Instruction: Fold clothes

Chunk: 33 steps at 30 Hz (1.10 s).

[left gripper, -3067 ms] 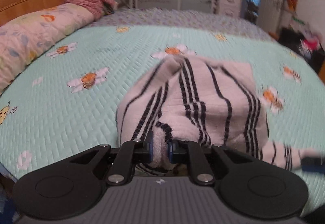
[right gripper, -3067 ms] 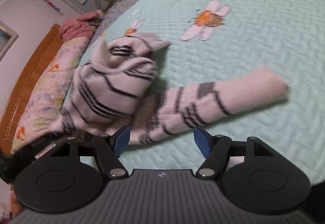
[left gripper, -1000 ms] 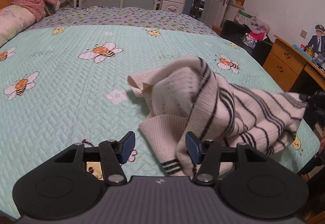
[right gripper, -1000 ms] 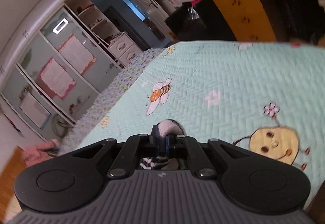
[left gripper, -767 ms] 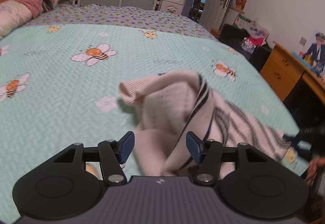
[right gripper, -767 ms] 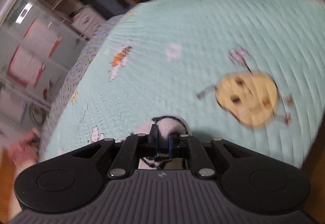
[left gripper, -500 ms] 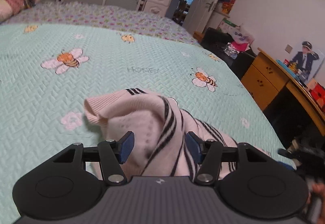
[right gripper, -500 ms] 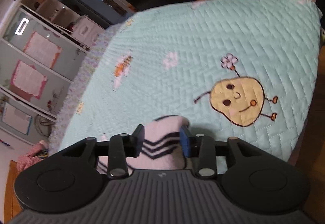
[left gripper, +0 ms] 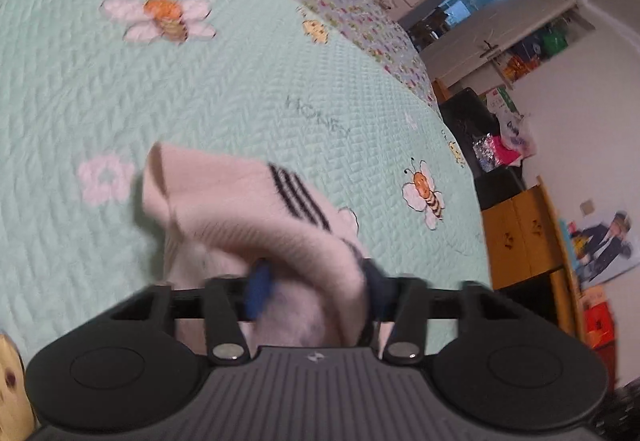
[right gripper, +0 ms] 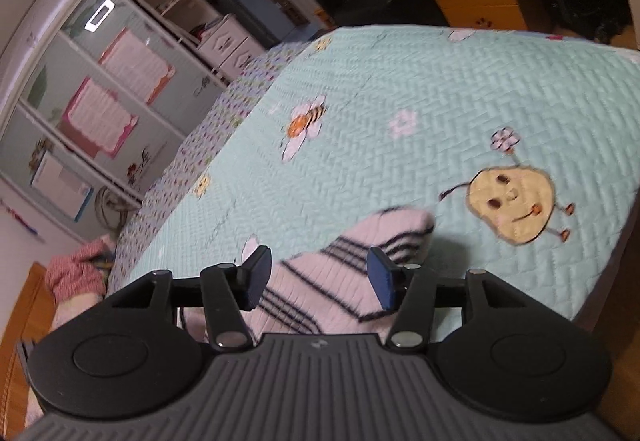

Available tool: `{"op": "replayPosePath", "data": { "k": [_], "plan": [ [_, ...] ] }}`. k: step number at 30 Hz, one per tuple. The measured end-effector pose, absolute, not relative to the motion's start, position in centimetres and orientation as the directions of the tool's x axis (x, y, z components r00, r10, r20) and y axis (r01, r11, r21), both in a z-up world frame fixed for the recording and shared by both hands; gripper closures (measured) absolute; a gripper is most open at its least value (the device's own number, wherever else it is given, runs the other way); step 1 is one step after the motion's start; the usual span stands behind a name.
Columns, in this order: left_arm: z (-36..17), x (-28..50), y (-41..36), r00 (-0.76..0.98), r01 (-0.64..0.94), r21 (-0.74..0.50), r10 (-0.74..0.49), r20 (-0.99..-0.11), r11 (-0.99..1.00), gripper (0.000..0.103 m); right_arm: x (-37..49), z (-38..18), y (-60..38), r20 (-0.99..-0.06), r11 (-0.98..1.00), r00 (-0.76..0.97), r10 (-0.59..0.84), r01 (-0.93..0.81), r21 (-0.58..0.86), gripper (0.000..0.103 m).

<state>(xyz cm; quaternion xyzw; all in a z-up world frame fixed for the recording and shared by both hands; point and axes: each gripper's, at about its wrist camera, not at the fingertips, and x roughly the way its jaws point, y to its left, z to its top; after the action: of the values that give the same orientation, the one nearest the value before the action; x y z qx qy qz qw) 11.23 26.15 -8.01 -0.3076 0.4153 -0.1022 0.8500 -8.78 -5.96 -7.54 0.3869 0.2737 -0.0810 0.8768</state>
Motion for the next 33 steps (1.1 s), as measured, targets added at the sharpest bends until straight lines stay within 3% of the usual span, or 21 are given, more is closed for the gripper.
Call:
{"op": "replayPosePath", "data": {
  "k": [1, 3, 6, 19, 21, 24, 26, 29, 33],
  "plan": [
    [-7.8, 11.4, 26.0, 0.640, -0.067, -0.588, -0.417, -0.645, 0.806, 0.097, -8.6, -7.8, -5.2, -0.550, 0.701, 0.830, 0.087, 0.341, 0.626, 0.048],
    [-7.2, 11.2, 25.8, 0.669, -0.051, -0.543, -0.376, -0.642, 0.838, 0.097, -8.3, -8.4, -3.5, -0.566, 0.728, 0.815, 0.122, 0.314, 0.610, 0.048],
    [-5.8, 8.6, 27.0, 0.749, -0.019, -0.528, -0.337, -0.570, 0.849, 0.098, -7.9, -9.2, -1.2, -0.589, 0.764, 0.789, 0.175, 0.269, 0.587, 0.048],
    [-10.5, -5.8, 36.4, 0.695, -0.167, -0.442, -0.212, -0.687, 0.881, 0.097, -6.0, -11.8, 4.4, -0.690, 0.826, 0.648, 0.323, 0.164, 0.540, 0.046],
    [-12.1, -6.0, 36.7, 0.657, -0.193, -0.429, -0.208, -0.725, 0.882, 0.096, -6.0, -11.8, 4.8, -0.693, 0.820, 0.631, 0.349, 0.153, 0.552, 0.045],
    [-11.4, -6.3, 36.7, 0.668, -0.176, -0.447, -0.227, -0.709, 0.877, 0.094, -6.2, -11.1, 4.7, -0.688, 0.825, 0.636, 0.349, 0.140, 0.548, 0.044],
    [-10.1, -6.2, 36.9, 0.689, -0.182, -0.440, -0.206, -0.695, 0.879, 0.085, -6.3, -10.7, 4.7, -0.685, 0.829, 0.641, 0.348, 0.132, 0.544, 0.039],
    [-8.3, -6.3, 37.3, 0.716, -0.207, -0.434, -0.167, -0.678, 0.877, 0.049, -6.3, -10.1, 4.5, -0.678, 0.832, 0.649, 0.347, 0.121, 0.542, 0.037],
    [-7.5, -6.2, 37.4, 0.723, -0.226, -0.420, -0.137, -0.677, 0.879, 0.047, -4.8, -9.4, 5.1, -0.650, 0.832, 0.673, 0.353, 0.092, 0.547, 0.037]
  ]
}}
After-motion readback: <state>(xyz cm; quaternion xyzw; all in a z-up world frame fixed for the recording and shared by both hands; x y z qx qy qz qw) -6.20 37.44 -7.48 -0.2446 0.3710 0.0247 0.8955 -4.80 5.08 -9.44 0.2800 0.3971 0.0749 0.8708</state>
